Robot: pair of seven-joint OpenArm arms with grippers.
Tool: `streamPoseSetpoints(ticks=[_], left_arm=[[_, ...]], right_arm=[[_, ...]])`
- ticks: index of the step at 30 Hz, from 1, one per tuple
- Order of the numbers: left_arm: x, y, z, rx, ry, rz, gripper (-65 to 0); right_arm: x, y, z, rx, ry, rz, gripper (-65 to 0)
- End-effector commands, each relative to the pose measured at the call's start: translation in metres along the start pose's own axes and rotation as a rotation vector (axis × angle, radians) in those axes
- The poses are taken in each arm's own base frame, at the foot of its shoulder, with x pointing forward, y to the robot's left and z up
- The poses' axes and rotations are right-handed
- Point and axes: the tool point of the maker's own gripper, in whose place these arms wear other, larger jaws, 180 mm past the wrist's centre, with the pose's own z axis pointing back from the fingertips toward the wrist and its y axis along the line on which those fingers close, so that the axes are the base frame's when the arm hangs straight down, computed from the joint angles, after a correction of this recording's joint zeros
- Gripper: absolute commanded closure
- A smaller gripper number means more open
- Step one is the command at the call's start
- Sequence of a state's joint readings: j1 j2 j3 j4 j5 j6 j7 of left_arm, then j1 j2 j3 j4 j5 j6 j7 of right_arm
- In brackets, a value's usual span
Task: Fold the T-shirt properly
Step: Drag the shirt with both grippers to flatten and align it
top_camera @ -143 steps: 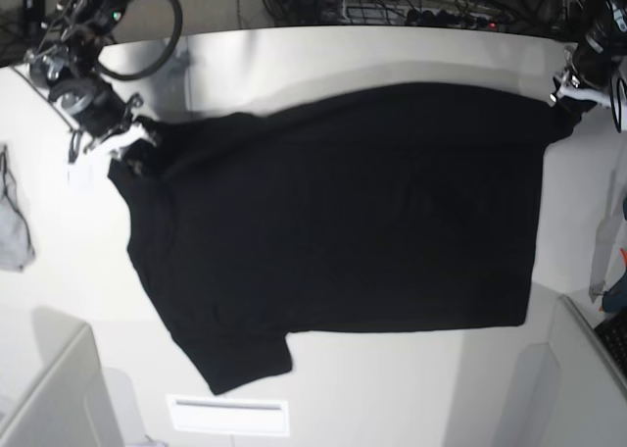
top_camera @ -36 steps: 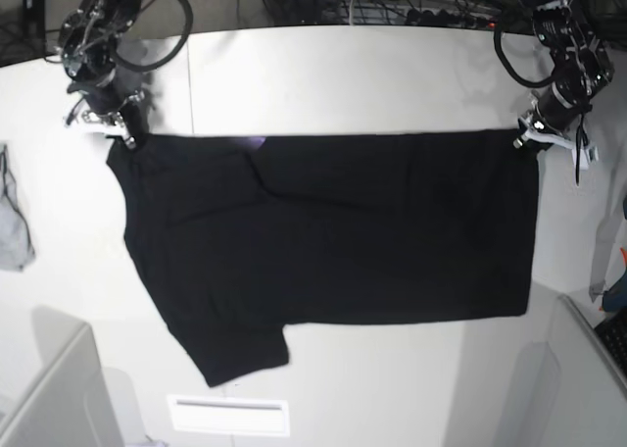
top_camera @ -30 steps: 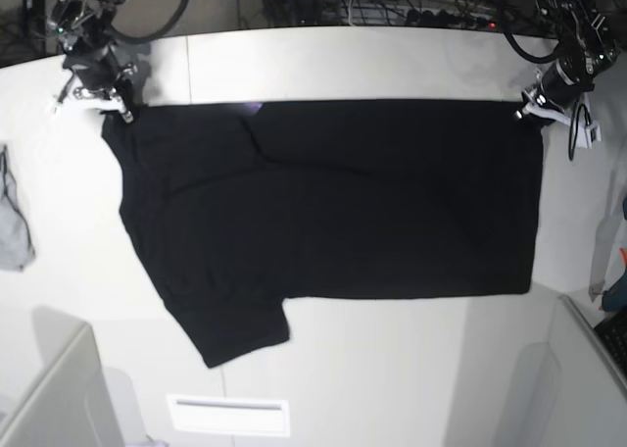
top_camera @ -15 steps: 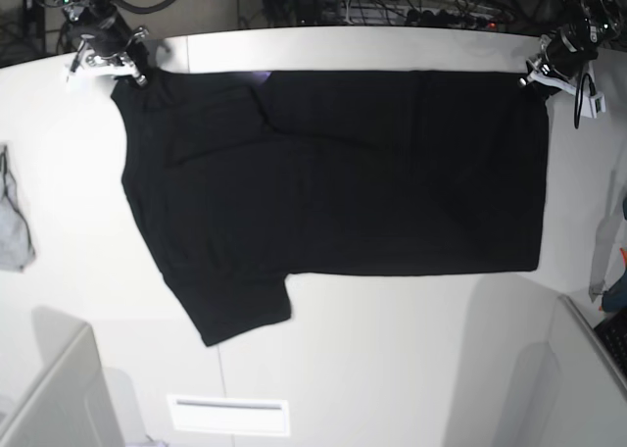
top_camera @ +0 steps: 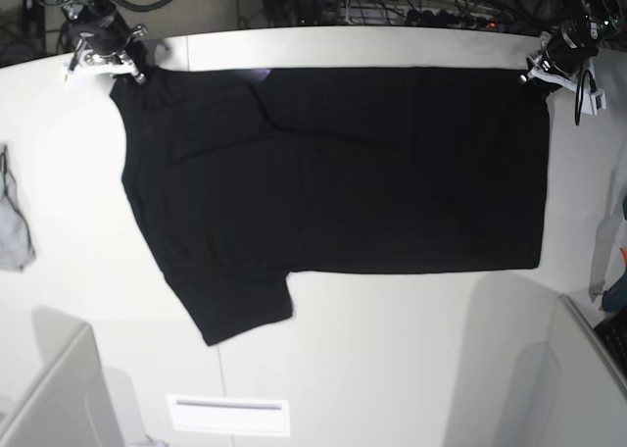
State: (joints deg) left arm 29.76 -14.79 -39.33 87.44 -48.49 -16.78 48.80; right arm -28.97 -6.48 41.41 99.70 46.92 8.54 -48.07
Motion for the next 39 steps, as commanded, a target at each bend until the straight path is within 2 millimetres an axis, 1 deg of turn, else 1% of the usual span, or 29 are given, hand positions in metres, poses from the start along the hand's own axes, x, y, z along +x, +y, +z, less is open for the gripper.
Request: streamPoseSetpoints(ticks=[1, 3, 8, 11, 13, 19, 23, 29, 34, 35, 36, 38, 39], left_arm=[[-0.031, 0.023, 0.005, 0.101, 0.139, -0.015, 0.0], [-0.031, 0.023, 0.005, 0.101, 0.139, -0.015, 0.0], [-0.032, 0.024, 0.005, 0.104, 0.141, -0.016, 0.0], [-0.030, 0.025, 0.006, 0.106, 0.144, -0.022, 0.0], [-0.035, 0.026, 0.007, 0.108, 0.177, -0.023, 0.0], [-0.031, 0.043, 0.021, 0.151, 0.174, 0.025, 0.0], [-0.039, 0.048, 0.026, 0.163, 0.198, 0.029, 0.0], [-0.041, 0.049, 0.026, 0.165, 0.204, 0.031, 0.0], [-0.048, 0.051, 0.028, 0.170, 0.214, 0.038, 0.0], [-0.048, 0.051, 0.029, 0.171, 0.213, 0.036, -6.3], [-0.047, 0.050, 0.031, 0.171, 0.210, 0.027, -16.1], [-0.044, 0.047, 0.034, 0.169, 0.199, 0.014, -33.4], [-0.040, 0.048, 0.038, 0.177, 0.183, 0.009, -42.3]], right_arm=[[0.006, 0.001, 0.005, 0.004, -0.016, 0.015, 0.0], [0.005, -0.001, 0.008, -0.003, -0.017, 0.020, 0.0], [0.010, 0.002, 0.020, -0.007, -0.041, 0.053, 0.0], [0.009, 0.002, 0.020, -0.008, -0.041, 0.053, 0.0], [0.008, 0.000, 0.020, -0.011, -0.037, 0.051, 0.0], [0.007, 0.000, 0.020, -0.012, -0.035, 0.049, 0.0], [0.007, 0.000, 0.020, -0.013, -0.031, 0.050, 0.0], [0.006, -0.001, 0.020, -0.015, -0.026, 0.048, 0.0], [0.002, -0.004, 0.023, -0.021, -0.021, 0.046, 0.0], [0.000, -0.003, 0.023, -0.021, -0.022, 0.039, -6.3], [-0.002, -0.004, 0.024, -0.023, -0.022, 0.035, -15.3], [-0.003, -0.005, 0.024, -0.025, -0.020, 0.035, -28.1], [-0.001, -0.008, 0.026, -0.033, -0.029, 0.029, -33.0]])
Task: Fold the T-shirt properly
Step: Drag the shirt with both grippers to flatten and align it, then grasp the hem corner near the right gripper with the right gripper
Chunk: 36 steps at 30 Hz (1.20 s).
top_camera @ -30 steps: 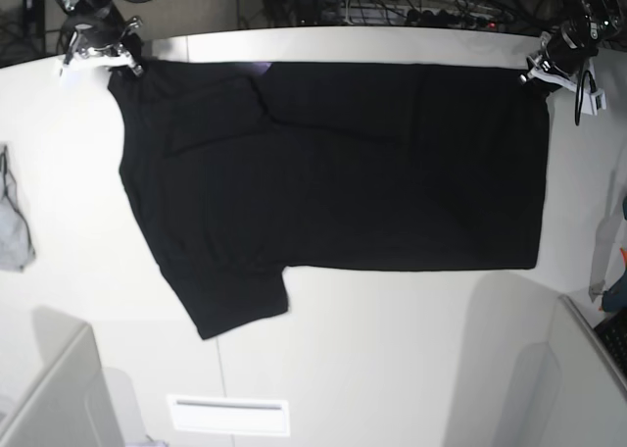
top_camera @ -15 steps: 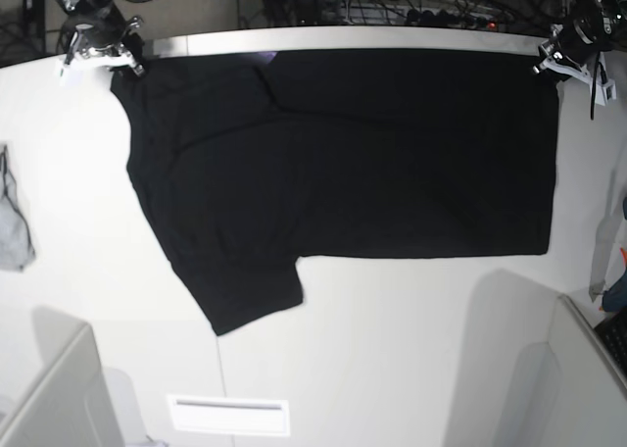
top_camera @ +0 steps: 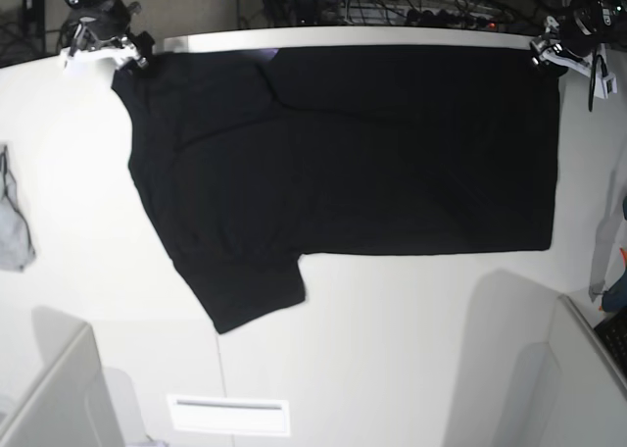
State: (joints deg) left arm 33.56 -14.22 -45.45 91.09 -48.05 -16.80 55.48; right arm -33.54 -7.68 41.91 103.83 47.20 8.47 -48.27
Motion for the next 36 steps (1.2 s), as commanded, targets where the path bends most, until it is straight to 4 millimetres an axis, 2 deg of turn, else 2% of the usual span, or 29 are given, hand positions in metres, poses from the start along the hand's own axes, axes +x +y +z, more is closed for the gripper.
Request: streamPoseSetpoints(ticks=[1, 3, 5, 7, 10, 14, 15, 17, 20, 23, 24, 27, 30, 33, 36], left_arm=[[-0.021, 0.025, 0.010, 0.108, 0.097, 0.000, -50.8], [-0.011, 0.029, 0.020, 0.125, 0.039, 0.027, -63.5], [0.004, 0.037, 0.032, 0.152, -0.022, 0.042, -65.0], [0.016, 0.041, 0.041, 0.168, -0.067, 0.043, -65.0], [0.036, 0.028, 0.043, 0.148, -0.119, 0.017, -65.0], [0.060, 0.007, 0.054, 0.129, -0.183, -0.064, -65.0], [0.065, 0.002, 0.057, 0.126, -0.198, -0.082, -63.2], [0.071, -0.006, 0.062, 0.120, -0.222, -0.109, -52.2], [0.085, -0.013, 0.063, 0.106, -0.260, -0.112, -30.4], [0.089, -0.015, 0.063, 0.102, -0.273, -0.112, -4.6], [0.090, -0.014, 0.064, 0.104, -0.274, -0.113, 0.0], [0.096, -0.015, 0.065, 0.107, -0.279, -0.136, 0.0], [0.100, -0.014, 0.068, 0.113, -0.284, -0.144, 0.0], [0.102, -0.011, 0.069, 0.119, -0.287, -0.148, 0.0], [0.103, -0.006, 0.074, 0.135, -0.295, -0.141, 0.0]], right_arm=[[0.014, -0.005, 0.008, -0.013, -0.050, 0.006, -35.1], [0.021, -0.012, 0.012, -0.029, -0.085, -0.002, -34.4], [0.028, -0.016, 0.015, -0.040, -0.108, -0.002, -33.6], [0.043, -0.009, 0.016, -0.031, -0.147, 0.017, -33.8], [0.077, 0.013, 0.012, 0.017, -0.197, 0.087, -33.9], [0.111, 0.071, -0.006, 0.141, -0.191, 0.190, -33.6], [0.121, 0.085, -0.010, 0.170, -0.201, 0.211, -33.6], [0.139, 0.118, -0.022, 0.238, -0.208, 0.249, -33.8], [0.163, 0.156, -0.050, 0.284, -0.188, 0.310, -33.8], [0.183, 0.187, -0.087, 0.262, -0.144, 0.361, -34.1], [0.188, 0.195, -0.096, 0.251, -0.131, 0.375, -34.1], [0.204, 0.221, -0.124, 0.214, -0.106, 0.414, -34.2], [0.208, 0.244, -0.152, 0.196, -0.087, 0.453, -36.3], [0.210, 0.250, -0.177, 0.148, -0.066, 0.500, -42.2], [0.200, 0.253, -0.198, 0.126, -0.043, 0.531, -42.6]])
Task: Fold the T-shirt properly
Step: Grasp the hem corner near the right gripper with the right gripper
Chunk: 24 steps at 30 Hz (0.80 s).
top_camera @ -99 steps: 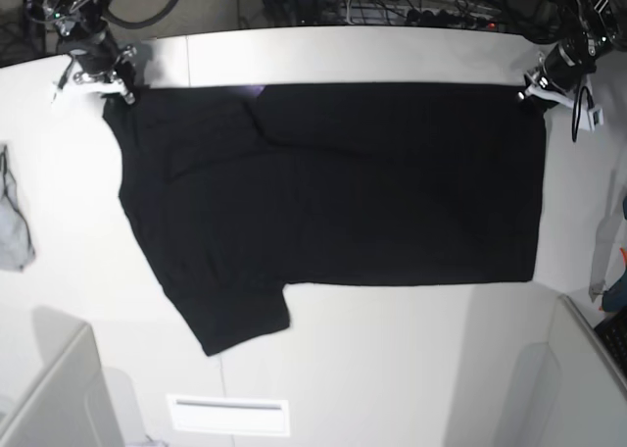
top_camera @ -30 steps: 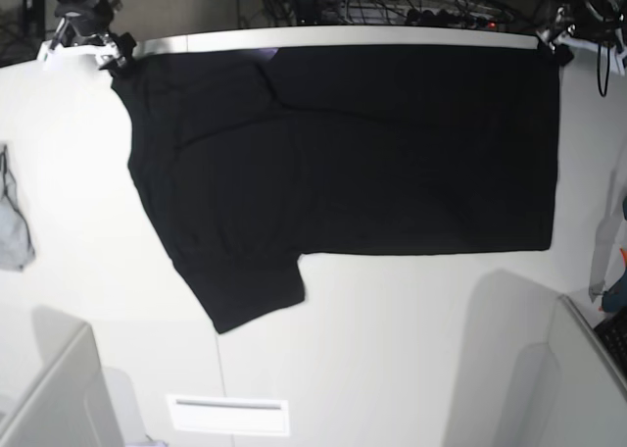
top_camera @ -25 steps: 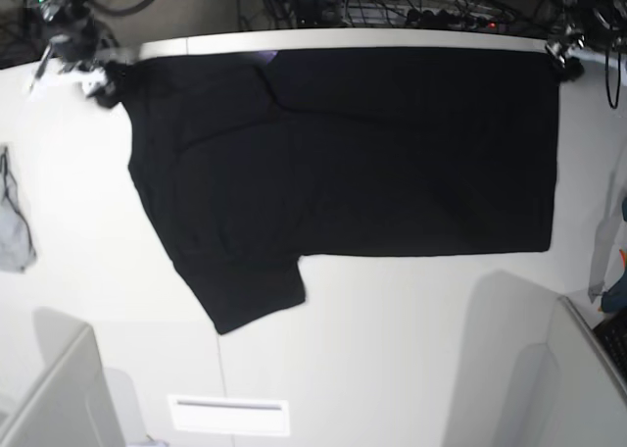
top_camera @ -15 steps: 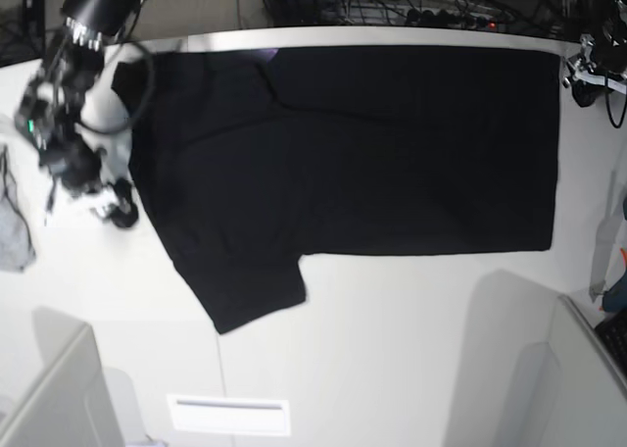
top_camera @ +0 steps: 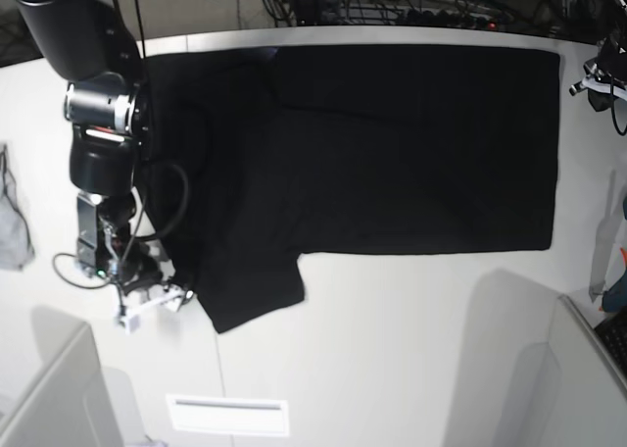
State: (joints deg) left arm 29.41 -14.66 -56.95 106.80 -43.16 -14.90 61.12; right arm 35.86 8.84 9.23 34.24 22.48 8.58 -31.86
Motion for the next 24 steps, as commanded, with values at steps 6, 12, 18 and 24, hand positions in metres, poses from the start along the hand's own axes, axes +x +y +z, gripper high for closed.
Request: streamPoseSetpoints(ticks=[6, 12, 18, 24], left_arm=[[0.018, 0.007, 0.007, 0.020, -0.051, -0.016, -22.7], [0.029, 0.001, 0.000, 0.000, -0.083, 0.006, -43.8], [0.049, -0.003, -0.026, -0.035, -0.066, -0.001, -44.6], [0.066, -0.004, -0.066, 0.008, -0.040, 0.012, -44.9]], right_arm=[[0.012, 0.009, -0.006, -0.007, -0.026, 0.082, -42.5], [-0.008, 0.020, -0.012, 0.005, 0.005, 0.124, -29.6], [-0.007, 0.027, -0.009, 0.015, -0.016, 0.159, -23.3], [-0.010, 0.030, -0.011, 0.012, -0.007, 0.194, -13.8]])
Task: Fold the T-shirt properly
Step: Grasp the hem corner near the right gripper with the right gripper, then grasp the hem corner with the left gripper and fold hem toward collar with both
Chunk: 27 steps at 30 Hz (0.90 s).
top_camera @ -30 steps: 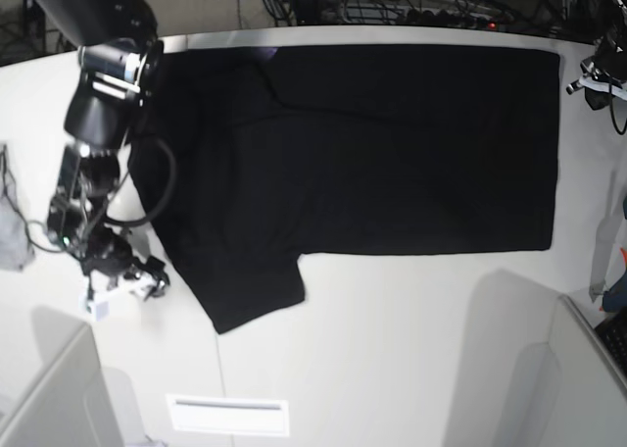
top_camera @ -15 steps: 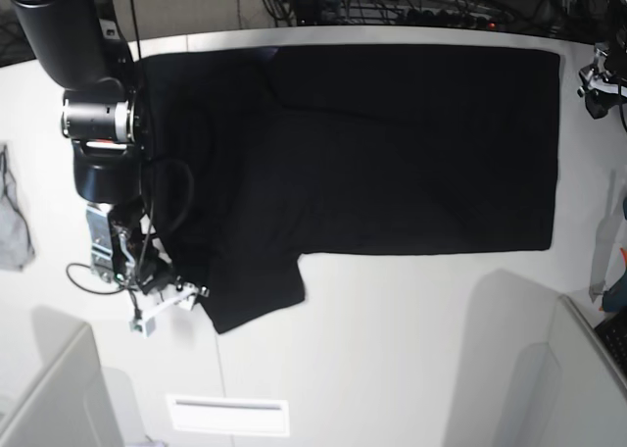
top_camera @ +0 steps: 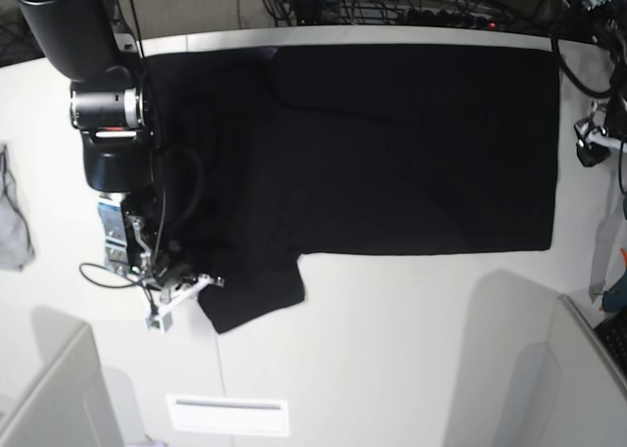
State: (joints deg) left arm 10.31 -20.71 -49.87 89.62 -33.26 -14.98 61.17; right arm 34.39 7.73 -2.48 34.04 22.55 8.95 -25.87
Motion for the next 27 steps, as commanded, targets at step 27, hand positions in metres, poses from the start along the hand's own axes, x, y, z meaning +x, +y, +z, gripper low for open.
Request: streamPoseSetpoints(ticks=[27], left_arm=[[0.079, -0.107, -0.118, -0.059, 0.055, -0.100, -45.4]], right_arm=[[0.012, 0.000, 0.004, -0.002, -0.007, 0.003, 0.0]])
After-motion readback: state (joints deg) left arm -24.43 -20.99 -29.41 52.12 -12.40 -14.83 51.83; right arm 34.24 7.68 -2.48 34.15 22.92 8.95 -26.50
